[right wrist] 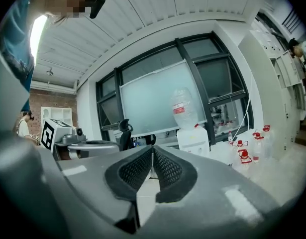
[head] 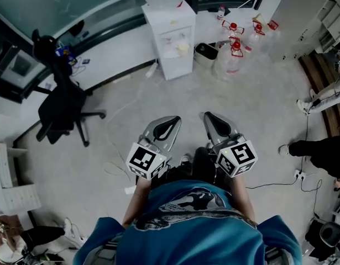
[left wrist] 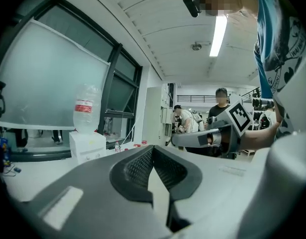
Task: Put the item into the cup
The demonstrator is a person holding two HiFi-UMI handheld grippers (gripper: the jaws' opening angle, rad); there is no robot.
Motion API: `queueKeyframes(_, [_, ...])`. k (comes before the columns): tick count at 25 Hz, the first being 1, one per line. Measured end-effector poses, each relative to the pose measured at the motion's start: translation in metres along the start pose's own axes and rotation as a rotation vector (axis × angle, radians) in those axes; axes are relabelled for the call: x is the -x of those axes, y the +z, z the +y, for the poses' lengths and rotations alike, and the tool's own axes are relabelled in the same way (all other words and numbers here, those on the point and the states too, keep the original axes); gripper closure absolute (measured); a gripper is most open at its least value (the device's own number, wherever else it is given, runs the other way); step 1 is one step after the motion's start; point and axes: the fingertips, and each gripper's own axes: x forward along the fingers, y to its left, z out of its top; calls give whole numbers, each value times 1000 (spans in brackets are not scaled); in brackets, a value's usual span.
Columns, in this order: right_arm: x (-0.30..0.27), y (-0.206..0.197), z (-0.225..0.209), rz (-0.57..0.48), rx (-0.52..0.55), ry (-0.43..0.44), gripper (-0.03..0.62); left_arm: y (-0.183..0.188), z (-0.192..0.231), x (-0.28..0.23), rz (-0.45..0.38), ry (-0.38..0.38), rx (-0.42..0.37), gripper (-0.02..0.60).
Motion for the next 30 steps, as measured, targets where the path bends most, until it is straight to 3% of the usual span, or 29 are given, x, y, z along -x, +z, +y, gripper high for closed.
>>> queueKeyframes(5, [-21,0,-11,14,-10,15,585,-6,12,-9,7,-10,30,583])
queueKeyframes(10, [-58,-1,-28,31,-34,53,585,-9,49,-32,27,21,49,583])
queueKeyframes(17, [-143,21,-91,11,-56,106,585,-8,116,-92,55,30,52,583])
queueKeyframes(24, [-215,58,-160,-5,-71,125,585,19,177,-161,67,54,24,583])
queueKeyframes(30, [-248,57,-184,22,-93,162,585,21,204,-189,109,104,-4,581])
